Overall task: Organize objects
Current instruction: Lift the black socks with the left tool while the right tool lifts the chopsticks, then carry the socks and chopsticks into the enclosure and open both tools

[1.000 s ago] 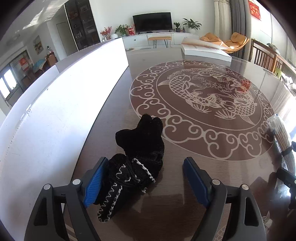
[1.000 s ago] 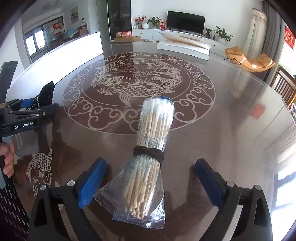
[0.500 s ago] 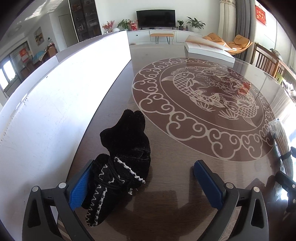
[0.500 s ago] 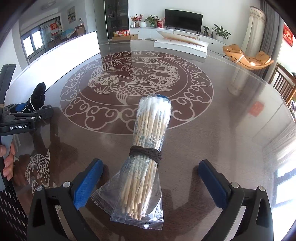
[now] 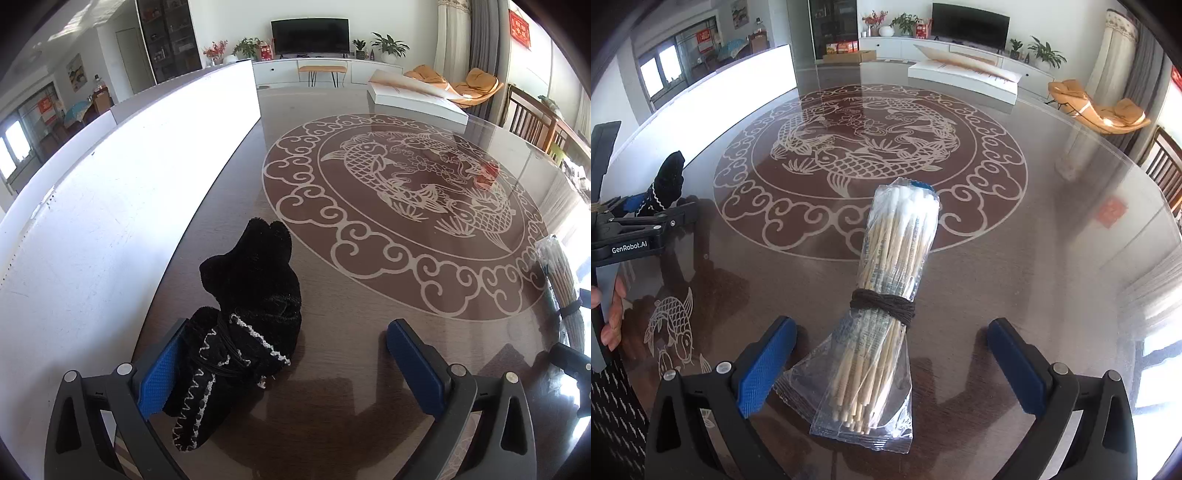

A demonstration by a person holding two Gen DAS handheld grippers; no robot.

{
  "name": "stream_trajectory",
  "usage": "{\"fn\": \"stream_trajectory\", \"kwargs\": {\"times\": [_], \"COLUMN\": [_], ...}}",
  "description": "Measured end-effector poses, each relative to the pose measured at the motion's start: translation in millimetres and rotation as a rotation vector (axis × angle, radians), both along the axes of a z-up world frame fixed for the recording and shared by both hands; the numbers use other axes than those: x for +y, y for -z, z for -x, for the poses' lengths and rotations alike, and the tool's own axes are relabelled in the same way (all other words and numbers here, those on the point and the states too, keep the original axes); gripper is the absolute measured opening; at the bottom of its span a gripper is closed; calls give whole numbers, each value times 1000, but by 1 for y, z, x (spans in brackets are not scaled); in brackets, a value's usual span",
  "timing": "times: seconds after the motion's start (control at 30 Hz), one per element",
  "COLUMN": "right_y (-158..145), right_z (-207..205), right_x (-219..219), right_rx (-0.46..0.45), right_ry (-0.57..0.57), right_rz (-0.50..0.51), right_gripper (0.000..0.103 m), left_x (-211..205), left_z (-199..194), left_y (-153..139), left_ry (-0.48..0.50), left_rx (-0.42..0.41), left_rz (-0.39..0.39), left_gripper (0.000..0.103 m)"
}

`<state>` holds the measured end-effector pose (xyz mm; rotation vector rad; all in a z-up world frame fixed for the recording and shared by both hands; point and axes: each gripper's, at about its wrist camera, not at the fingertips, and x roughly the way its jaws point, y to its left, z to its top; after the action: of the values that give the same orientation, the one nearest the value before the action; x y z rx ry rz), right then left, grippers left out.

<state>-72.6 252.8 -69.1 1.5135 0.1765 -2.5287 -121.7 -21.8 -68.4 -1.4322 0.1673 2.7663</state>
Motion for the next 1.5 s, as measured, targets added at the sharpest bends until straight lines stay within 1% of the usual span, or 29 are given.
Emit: {"fn": "stream_trajectory", "kwargs": {"times": [0.07,0.1,0.17,0.2,0.23,0.27,0.3,0.33,0.37,0.4,0.47,0.53,0.6,0.67,0.77,0.8,0.9,1.0,1.07,1.17,1.2,1.27,1.33,1.37,1.4,1.43,1.47,1.5], "right_y": [-2,-4,-6,-6,-8,-10,-11,-12,-14,-15,-18,-30,-52,-76,-112,-122,-152,-179,-192,-201,-200,-191,-168,-155,-141,-129,-118,-112], "right_z": [12,18,31,37,42,44,46,45,43,40,29,18,11,8,11,13,23,33,39,50,53,62,74,81,88,94,100,104], "right_x": [1,2,3,4,2,-1,-4,-7,-9,-9,-9,-7,-6,-13,-42,-55,-101,-156,-197,-263,-288,-335,-378,-395,-409,-419,-427,-430], "right_rx": [-67,-85,-115,-123,-104,-79,-61,-54,-58,-66,-61,-34,11,62,139,160,218,243,230,137,94,26,-47,-81,-102,-114,-114,-104], "right_ry": [-12,-10,-9,-6,-2,-2,-5,-16,-31,-34,-41,-40,-39,-57,-128,-158,-254,-361,-434,-550,-590,-643,-650,-639,-619,-603,-589,-570], "right_rz": [-11,-2,49,74,71,42,8,-21,-20,-27,-25,11,62,93,119,130,173,236,286,334,333,296,241,215,189,171,163,163], "right_gripper": [103,103,102,98,94,76,57,50,37,32,31,31,31,31,31,31,31,31,31,31,31,31,32,37,55,67,82,84], "left_x": [2,4,7,9,10,12,12,12,11,9,4,-3,-11,-25,-56,-68,-110,-157,-186,-221,-230,-245,-255,-258,-260,-261,-264,-264], "left_z": [-1,-1,-1,-2,-3,-4,-6,-8,-8,-9,-11,-18,-30,-43,-63,-69,-80,-77,-70,-55,-49,-38,-31,-28,-26,-25,-30,-32], "left_y": [0,-1,-1,-1,-3,-4,-5,-7,-8,-10,-15,-27,-43,-61,-93,-105,-139,-156,-154,-138,-130,-114,-99,-93,-88,-85,-85,-86], "left_ry": [13,19,36,46,59,72,83,89,95,100,108,120,119,89,29,12,-49,-129,-183,-252,-272,-309,-346,-361,-375,-386,-393,-397], "left_rx": [1,2,6,10,16,22,29,36,38,39,55,88,145,182,252,282,354,365,328,242,209,148,95,72,52,40,38,45], "left_rz": [6,10,14,13,2,-7,-13,-18,-37,-69,-141,-224,-275,-340,-408,-406,-363,-312,-266,-221,-210,-202,-194,-182,-168,-153,-137,-119], "left_gripper": [103,103,103,98,92,78,61,52,49,48,46,46,46,46,46,46,46,46,46,47,47,48,50,52,59,65,78,88]}}
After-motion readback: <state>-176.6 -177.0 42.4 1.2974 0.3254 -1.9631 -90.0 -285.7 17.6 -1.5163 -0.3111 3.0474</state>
